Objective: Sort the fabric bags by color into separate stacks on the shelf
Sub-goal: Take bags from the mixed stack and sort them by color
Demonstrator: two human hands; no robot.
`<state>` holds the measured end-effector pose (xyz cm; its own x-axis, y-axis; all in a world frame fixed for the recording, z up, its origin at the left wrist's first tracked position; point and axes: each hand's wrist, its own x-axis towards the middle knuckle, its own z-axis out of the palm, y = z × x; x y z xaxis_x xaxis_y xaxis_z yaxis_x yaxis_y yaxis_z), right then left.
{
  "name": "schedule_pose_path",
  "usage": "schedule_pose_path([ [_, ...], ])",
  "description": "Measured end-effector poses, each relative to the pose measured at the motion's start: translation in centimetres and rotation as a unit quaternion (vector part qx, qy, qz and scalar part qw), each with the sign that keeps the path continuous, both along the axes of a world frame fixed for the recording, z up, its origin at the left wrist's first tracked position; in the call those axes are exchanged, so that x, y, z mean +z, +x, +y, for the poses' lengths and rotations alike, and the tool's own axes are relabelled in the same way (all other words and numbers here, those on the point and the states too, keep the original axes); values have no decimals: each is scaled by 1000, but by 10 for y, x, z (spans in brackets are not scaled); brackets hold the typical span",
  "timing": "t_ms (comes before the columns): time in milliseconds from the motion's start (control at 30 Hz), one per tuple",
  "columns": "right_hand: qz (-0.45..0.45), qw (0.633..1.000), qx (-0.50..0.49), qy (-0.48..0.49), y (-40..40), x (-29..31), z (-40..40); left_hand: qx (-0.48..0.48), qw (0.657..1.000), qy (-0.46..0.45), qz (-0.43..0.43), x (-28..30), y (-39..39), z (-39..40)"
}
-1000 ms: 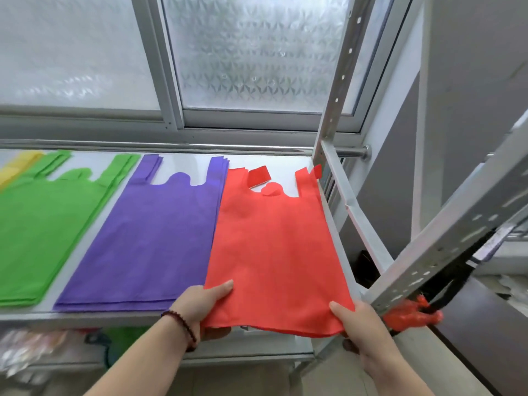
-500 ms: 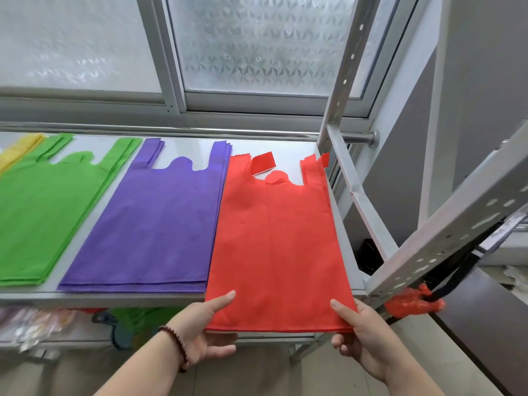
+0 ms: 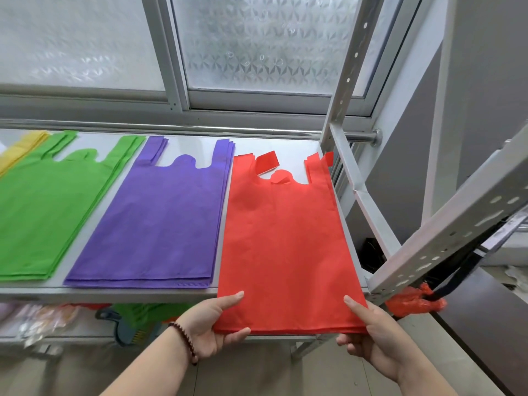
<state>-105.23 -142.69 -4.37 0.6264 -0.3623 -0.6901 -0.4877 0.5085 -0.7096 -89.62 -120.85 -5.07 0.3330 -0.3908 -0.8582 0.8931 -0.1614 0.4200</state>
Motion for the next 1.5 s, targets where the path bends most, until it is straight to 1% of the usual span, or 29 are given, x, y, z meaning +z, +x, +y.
schedule_pose_path([
  [100,-8,1000,0,-13,-2,3,1,-16,999,6,-29,3,-1,0],
  [200,-20,1000,13,-7,-9,4,2,-55,993,24,-103,6,-6,2],
  [300,-15,998,59,0,-19,7,4,-142,968,74,-191,11,-11,9],
  [367,-37,995,88,8,-14,12,0,-200,944,90,-246,12,1,12],
  [400,-49,995,91,-4,-7,14,-5,-220,937,94,-253,13,12,9],
  [433,-57,994,90,-31,4,18,-10,-233,937,97,-243,15,25,4],
  [500,-45,989,72,-123,35,23,-21,-245,936,114,-226,24,56,-14],
  [567,-9,972,63,-225,73,22,-39,-250,927,147,-236,34,91,-39],
  [633,18,955,52,-291,116,21,-54,-258,923,159,-237,40,123,-62],
  [700,36,936,38,-348,159,22,-65,-228,930,144,-251,43,150,-86],
  [733,49,925,35,-375,180,22,-72,-207,928,138,-277,43,163,-98],
  [767,58,913,34,-402,199,22,-79,-198,919,141,-309,42,174,-108],
  [833,63,896,54,-437,232,18,-96,-213,875,183,-393,40,187,-126],
  [867,59,894,64,-440,243,15,-104,-229,849,217,-423,38,193,-131],
  [900,56,895,70,-436,253,10,-114,-233,838,233,-435,34,201,-135],
  [933,51,901,71,-424,260,6,-123,-240,849,215,-419,31,208,-138],
  [967,37,911,70,-404,264,3,-128,-249,868,178,-392,28,213,-139],
  [1033,-23,929,48,-366,268,1,-130,-237,907,84,-339,23,221,-138],
  [1100,-76,932,-4,-354,271,1,-130,-158,921,28,-355,18,232,-142],
  [1133,-83,930,-25,-356,272,1,-131,-124,912,18,-391,18,233,-144],
  [1167,-67,927,-32,-368,273,0,-132,-98,892,52,-437,17,235,-147],
  [1200,-31,923,-32,-382,273,0,-132,-99,867,109,-476,18,234,-149],
  [1233,8,921,-30,-388,274,-1,-132,-114,841,182,-496,15,237,-151],
  [1267,41,918,-23,-393,275,0,-131,-142,822,226,-503,15,238,-152],
  [1300,64,918,-5,-391,276,1,-132,-162,820,240,-494,16,240,-152],
  [1367,94,917,35,-386,279,6,-135,-158,860,202,-441,22,244,-153],
  [1400,108,915,43,-387,280,9,-136,-158,873,194,-419,24,248,-153],
  [1467,106,903,70,-410,281,14,-136,-156,880,180,-411,21,264,-155],
  [1500,98,889,84,-439,282,14,-137,-147,880,181,-415,20,269,-159],
])
